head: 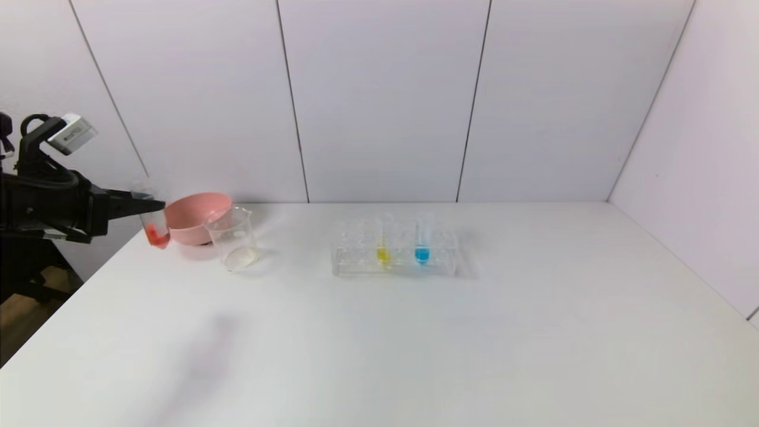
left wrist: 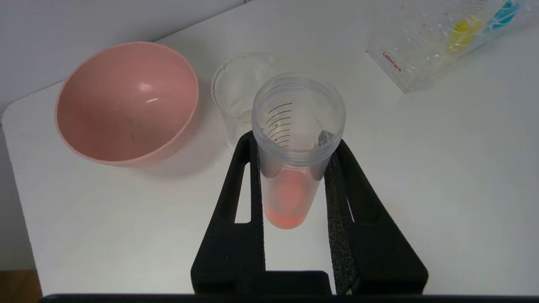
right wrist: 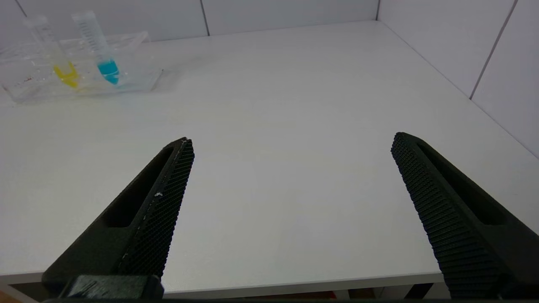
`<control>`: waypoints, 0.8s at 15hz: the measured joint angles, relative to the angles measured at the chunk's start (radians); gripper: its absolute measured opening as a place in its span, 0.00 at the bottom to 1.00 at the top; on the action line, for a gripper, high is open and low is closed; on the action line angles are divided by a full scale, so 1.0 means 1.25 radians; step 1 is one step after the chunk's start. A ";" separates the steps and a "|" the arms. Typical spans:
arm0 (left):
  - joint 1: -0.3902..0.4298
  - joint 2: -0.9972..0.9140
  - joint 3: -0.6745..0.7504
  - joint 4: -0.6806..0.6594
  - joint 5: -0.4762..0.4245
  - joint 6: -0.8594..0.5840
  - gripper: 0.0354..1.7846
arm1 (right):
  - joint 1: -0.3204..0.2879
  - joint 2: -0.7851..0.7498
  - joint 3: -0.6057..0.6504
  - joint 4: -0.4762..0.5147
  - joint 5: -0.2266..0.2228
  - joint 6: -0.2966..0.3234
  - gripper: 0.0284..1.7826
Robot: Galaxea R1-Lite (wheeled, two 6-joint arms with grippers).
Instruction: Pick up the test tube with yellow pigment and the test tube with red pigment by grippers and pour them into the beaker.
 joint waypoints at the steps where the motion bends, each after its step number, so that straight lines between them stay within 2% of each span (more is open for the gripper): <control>1: -0.005 0.022 -0.050 0.050 0.020 0.017 0.23 | 0.000 0.000 0.000 0.000 0.000 0.000 0.96; 10: -0.104 0.242 -0.531 0.537 0.281 0.154 0.23 | 0.000 0.000 0.000 0.000 0.000 0.000 0.96; 12: -0.129 0.286 -0.588 0.607 0.343 0.207 0.23 | 0.000 0.000 0.000 0.000 0.000 0.000 0.96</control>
